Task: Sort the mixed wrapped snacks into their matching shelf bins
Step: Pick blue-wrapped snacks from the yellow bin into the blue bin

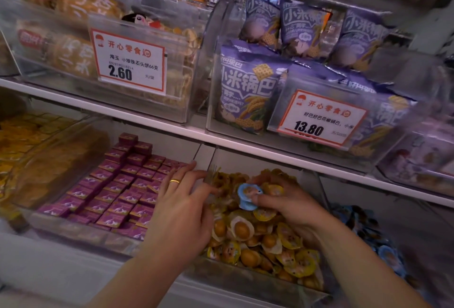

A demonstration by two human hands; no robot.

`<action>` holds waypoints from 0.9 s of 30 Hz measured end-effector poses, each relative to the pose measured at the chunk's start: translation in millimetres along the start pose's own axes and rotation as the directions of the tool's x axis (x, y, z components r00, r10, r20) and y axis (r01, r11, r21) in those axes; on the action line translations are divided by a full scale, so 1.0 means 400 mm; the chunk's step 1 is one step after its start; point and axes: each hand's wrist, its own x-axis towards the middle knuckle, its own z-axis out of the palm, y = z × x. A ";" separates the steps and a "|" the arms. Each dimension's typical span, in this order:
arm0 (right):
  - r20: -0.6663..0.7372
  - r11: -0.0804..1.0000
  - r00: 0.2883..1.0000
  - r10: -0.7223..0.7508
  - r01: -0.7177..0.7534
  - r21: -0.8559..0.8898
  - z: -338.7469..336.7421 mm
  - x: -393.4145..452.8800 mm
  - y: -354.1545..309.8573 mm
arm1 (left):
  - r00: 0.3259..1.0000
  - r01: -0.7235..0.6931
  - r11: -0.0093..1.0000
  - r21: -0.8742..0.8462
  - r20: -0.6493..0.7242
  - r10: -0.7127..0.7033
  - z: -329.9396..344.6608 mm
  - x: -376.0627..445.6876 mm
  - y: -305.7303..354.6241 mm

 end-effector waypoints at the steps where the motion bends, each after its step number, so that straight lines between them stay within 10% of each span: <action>1: -0.016 0.993 0.999 0.041 -0.039 0.111 -0.013 -0.021 0.005 | 0.998 -0.055 0.998 -0.011 -0.032 0.055 0.003 0.000 0.016; 5: 0.042 0.964 0.997 0.058 -0.067 0.258 -0.024 -0.098 0.040 | 0.990 -0.025 0.956 -0.291 0.129 0.065 0.046 -0.023 0.100; 9: -0.123 1.000 0.992 0.023 -0.021 0.022 -0.005 -0.115 0.067 | 0.924 0.116 0.947 -0.299 0.382 0.007 0.115 -0.035 0.113; 16: 0.075 0.992 0.994 0.083 -0.089 0.085 -0.025 -0.114 0.080 | 0.878 0.333 0.851 -0.407 0.464 -0.121 0.135 0.007 0.071; 27: -0.168 0.913 0.945 -0.282 0.210 -0.350 -0.055 -0.138 0.061 | 0.899 0.410 0.834 -0.369 0.318 -0.301 0.127 0.036 0.055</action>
